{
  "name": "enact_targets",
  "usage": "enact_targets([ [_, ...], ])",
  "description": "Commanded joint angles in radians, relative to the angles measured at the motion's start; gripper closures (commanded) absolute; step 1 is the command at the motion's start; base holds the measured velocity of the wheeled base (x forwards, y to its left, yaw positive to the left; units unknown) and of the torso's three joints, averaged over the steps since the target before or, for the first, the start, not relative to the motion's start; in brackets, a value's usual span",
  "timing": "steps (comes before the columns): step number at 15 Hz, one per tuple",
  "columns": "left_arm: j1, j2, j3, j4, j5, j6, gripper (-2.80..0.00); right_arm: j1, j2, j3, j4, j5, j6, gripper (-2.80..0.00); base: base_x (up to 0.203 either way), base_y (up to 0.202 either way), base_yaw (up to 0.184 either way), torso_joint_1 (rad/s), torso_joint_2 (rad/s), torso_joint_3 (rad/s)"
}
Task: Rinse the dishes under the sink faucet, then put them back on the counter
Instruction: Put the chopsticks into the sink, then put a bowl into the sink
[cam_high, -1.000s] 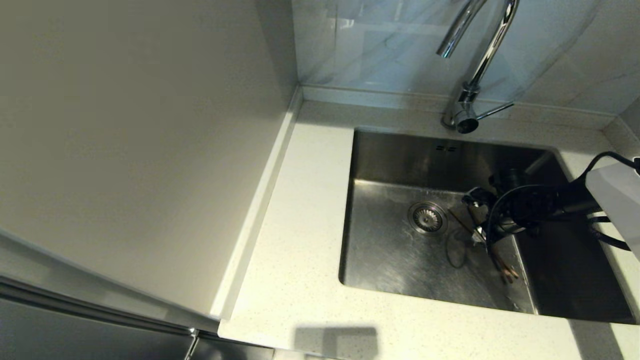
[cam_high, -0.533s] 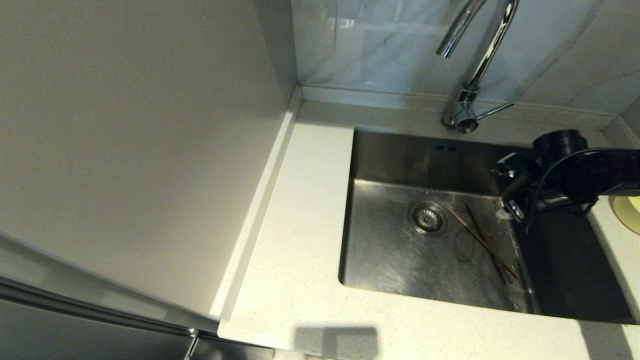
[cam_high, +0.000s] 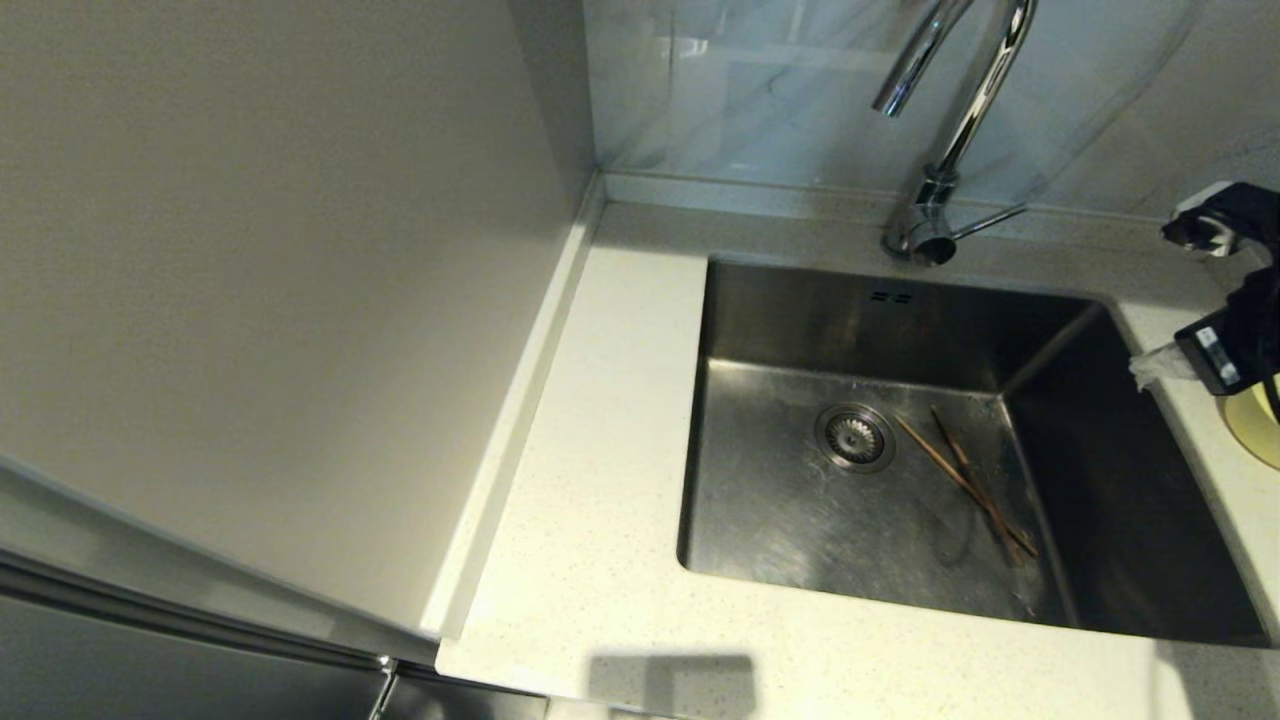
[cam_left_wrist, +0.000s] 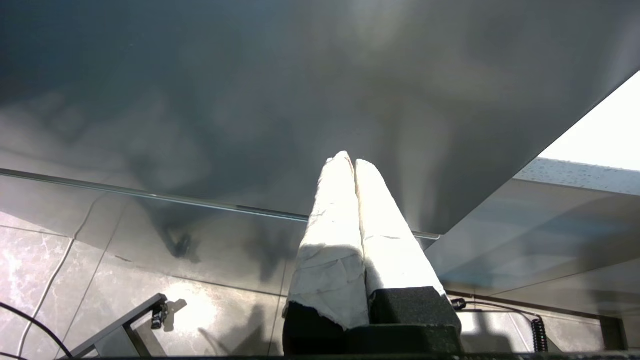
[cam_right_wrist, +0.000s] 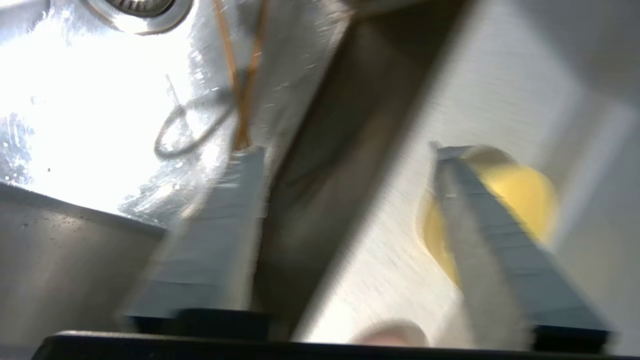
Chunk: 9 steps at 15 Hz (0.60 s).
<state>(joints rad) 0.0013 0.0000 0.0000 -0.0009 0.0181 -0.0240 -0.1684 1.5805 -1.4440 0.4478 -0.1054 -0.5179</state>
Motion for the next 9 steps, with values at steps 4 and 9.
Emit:
enact_targets([
  [4, 0.000, -0.003, 0.000, -0.001, 0.000, -0.001, 0.00, -0.093, -0.130, -0.050, 0.116, 0.049, -0.005, 0.00, 0.000, 0.000, 0.000, 0.000, 0.00, 0.000],
  [9, 0.000, -0.003, 0.000, -0.001, 0.000, -0.001, 0.00, -0.174, -0.115, -0.225, 0.433, 0.130, 0.048, 0.00, 0.000, 0.000, 0.000, 0.000, 0.00, 0.000],
])
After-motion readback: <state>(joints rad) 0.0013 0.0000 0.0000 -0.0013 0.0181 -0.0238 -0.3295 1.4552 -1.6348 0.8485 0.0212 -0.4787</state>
